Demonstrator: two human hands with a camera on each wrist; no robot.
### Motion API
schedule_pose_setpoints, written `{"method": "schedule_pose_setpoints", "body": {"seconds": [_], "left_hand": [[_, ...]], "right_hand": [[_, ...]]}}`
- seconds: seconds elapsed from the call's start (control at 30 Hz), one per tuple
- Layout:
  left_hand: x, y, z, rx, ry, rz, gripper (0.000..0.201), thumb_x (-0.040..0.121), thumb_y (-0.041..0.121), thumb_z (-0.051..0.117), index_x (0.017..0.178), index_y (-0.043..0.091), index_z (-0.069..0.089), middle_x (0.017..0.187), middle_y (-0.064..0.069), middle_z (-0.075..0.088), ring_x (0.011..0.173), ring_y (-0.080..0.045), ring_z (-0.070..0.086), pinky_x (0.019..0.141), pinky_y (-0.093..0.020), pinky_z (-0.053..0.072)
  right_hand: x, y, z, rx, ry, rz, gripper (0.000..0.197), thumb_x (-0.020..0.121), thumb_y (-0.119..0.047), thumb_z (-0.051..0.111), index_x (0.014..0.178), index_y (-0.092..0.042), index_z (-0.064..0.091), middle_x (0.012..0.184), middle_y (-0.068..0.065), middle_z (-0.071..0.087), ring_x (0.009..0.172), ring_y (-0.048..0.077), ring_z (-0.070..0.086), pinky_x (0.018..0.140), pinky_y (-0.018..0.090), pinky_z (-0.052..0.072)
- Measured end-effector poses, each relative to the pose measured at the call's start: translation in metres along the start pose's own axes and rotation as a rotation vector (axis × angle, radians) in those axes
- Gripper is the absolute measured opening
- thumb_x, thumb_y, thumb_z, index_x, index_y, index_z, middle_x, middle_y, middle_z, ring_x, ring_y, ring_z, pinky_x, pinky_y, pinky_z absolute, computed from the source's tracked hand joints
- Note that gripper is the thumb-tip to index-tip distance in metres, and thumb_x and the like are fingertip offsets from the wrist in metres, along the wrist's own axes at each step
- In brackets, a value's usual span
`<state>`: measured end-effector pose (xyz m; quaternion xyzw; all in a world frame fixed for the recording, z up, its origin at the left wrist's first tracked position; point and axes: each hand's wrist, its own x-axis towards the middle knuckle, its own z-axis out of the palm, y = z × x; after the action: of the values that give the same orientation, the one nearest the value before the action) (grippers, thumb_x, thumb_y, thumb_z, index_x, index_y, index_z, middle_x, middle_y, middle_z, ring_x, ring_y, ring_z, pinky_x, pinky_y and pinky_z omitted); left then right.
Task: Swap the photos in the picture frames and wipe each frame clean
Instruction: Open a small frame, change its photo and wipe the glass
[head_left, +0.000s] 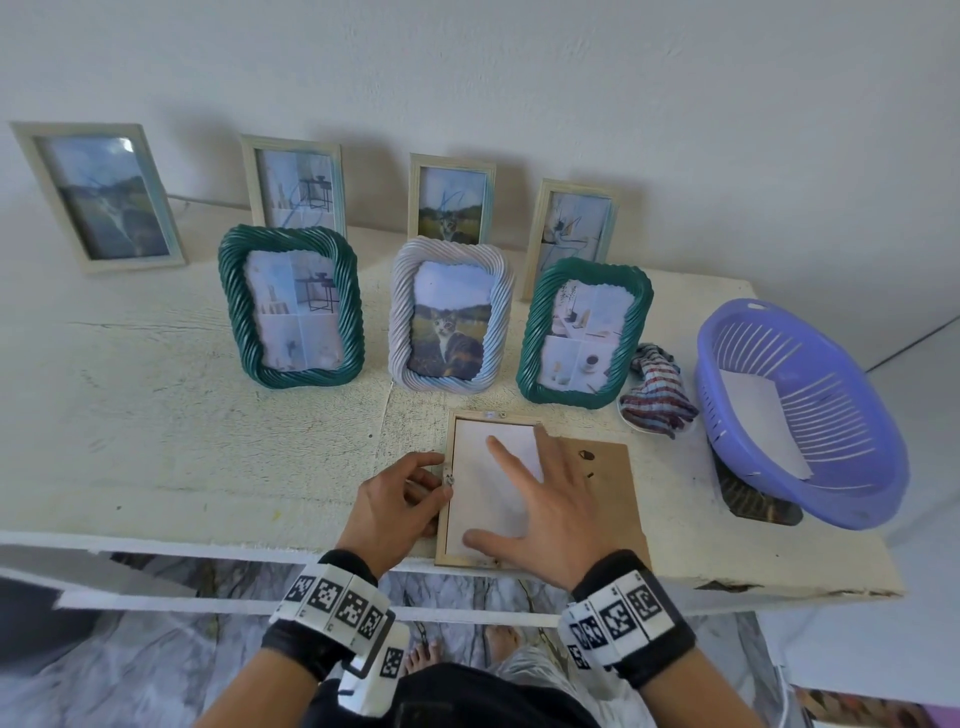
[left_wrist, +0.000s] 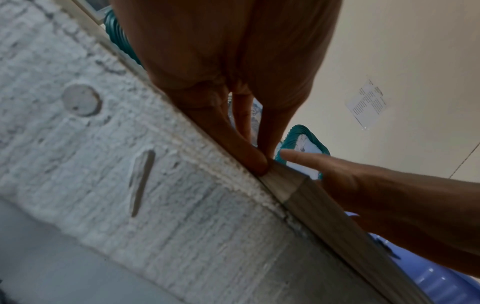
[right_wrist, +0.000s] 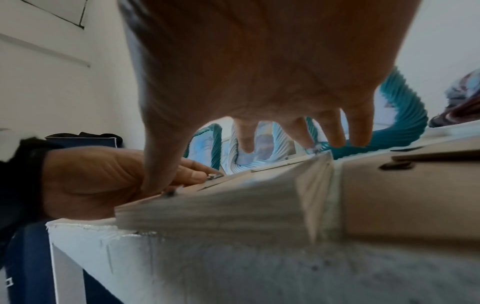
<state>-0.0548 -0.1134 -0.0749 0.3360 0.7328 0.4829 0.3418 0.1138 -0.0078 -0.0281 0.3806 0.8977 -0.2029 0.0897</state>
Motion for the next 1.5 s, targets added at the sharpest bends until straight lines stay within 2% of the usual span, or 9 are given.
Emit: {"method": "schedule_pose_setpoints", "body": {"seconds": [0.1,0.27,0.53,0.8,1.0,1.2,1.4,1.5], "left_hand": [[0.0,-0.001,0.0,0.011,0.003,0.003,0.03,0.084,0.015,0.073,0.112,0.025,0.065,0.084,0.0,0.066,0.067,-0.011,0.065,0.056,-0.032,0.06],[0.001,-0.001,0.0,0.009,-0.001,-0.006,0.03,0.085,0.014,0.073,0.112,0.024,0.065,0.084,0.001,0.066,0.067,-0.009,0.065,0.056,-0.031,0.06],[0.001,0.0,0.0,-0.005,-0.009,-0.015,0.029,0.085,0.014,0.073,0.111,0.025,0.064,0.084,0.001,0.066,0.068,-0.012,0.066,0.057,-0.032,0.06],[0.0,0.001,0.001,0.009,-0.003,0.0,0.029,0.085,0.014,0.072,0.109,0.027,0.064,0.083,0.001,0.066,0.066,-0.011,0.065,0.056,-0.031,0.06],[0.0,0.003,0.0,0.019,-0.007,0.0,0.029,0.086,0.014,0.071,0.11,0.027,0.063,0.085,0.001,0.066,0.069,-0.007,0.065,0.055,-0.024,0.058],[-0.001,0.003,0.001,0.037,0.001,0.001,0.029,0.086,0.015,0.071,0.11,0.028,0.063,0.084,0.002,0.066,0.069,-0.012,0.065,0.055,-0.026,0.058],[-0.001,0.005,0.001,0.03,0.006,-0.009,0.029,0.086,0.013,0.071,0.11,0.027,0.063,0.084,0.002,0.066,0.068,-0.009,0.064,0.054,-0.024,0.057],[-0.001,0.006,0.002,0.023,0.008,-0.012,0.029,0.086,0.013,0.071,0.11,0.026,0.064,0.083,0.002,0.066,0.067,-0.008,0.064,0.054,-0.025,0.058]], "right_hand": [[0.01,-0.004,0.008,-0.049,-0.081,0.02,0.112,0.059,-0.089,0.053,0.141,-0.056,-0.015,0.157,0.012,-0.024,0.144,0.039,-0.017,0.116,0.052,0.003],[0.017,-0.001,0.014,-0.077,-0.092,0.02,0.111,0.055,-0.093,0.049,0.14,-0.058,-0.014,0.154,0.014,-0.029,0.143,0.041,-0.018,0.116,0.052,0.002],[0.021,0.0,0.013,-0.12,-0.104,0.019,0.108,0.058,-0.092,0.048,0.142,-0.057,-0.011,0.155,0.015,-0.026,0.143,0.043,-0.014,0.116,0.053,0.003],[0.024,-0.005,0.009,-0.081,-0.096,0.039,0.115,0.055,-0.089,0.054,0.144,-0.054,-0.009,0.158,0.016,-0.015,0.144,0.044,-0.005,0.116,0.051,0.01],[0.022,-0.004,0.007,-0.121,-0.054,0.031,0.113,0.056,-0.091,0.05,0.146,-0.052,-0.006,0.159,0.016,-0.005,0.143,0.041,0.005,0.116,0.05,0.012],[0.02,-0.001,0.008,-0.14,-0.066,0.009,0.114,0.054,-0.093,0.05,0.145,-0.053,-0.007,0.156,0.015,-0.023,0.142,0.041,0.002,0.116,0.052,0.009],[0.025,-0.002,0.009,-0.202,-0.095,0.005,0.117,0.053,-0.096,0.043,0.144,-0.05,-0.015,0.156,0.02,-0.019,0.139,0.042,0.003,0.115,0.052,0.008],[0.025,-0.003,0.008,-0.187,-0.094,0.005,0.118,0.053,-0.095,0.045,0.144,-0.049,-0.014,0.157,0.021,-0.015,0.139,0.043,0.004,0.116,0.052,0.008]]}}
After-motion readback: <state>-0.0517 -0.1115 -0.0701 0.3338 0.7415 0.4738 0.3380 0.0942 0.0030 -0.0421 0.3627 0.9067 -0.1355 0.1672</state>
